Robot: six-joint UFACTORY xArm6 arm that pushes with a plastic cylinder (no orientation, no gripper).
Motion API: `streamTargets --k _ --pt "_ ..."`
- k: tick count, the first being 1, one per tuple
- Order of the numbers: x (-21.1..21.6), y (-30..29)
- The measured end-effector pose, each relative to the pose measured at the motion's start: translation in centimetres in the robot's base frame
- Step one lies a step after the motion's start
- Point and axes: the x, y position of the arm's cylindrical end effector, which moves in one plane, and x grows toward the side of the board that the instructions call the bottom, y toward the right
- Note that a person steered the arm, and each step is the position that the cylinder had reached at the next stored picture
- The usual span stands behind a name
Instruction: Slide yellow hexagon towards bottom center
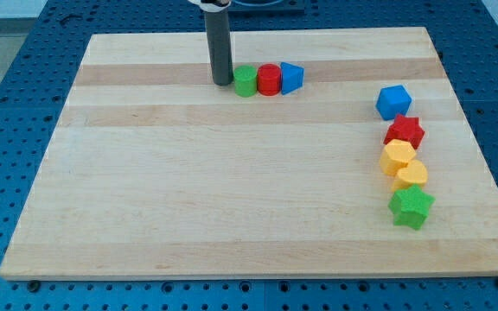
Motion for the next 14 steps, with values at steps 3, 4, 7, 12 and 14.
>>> streamTargets --k 3,4,7,12,14 --pt "5.1 4.9" --pt "4.1 9.8" --pt "1.5 26.4" --pt "9.5 37.1" --pt "12.6 33.0"
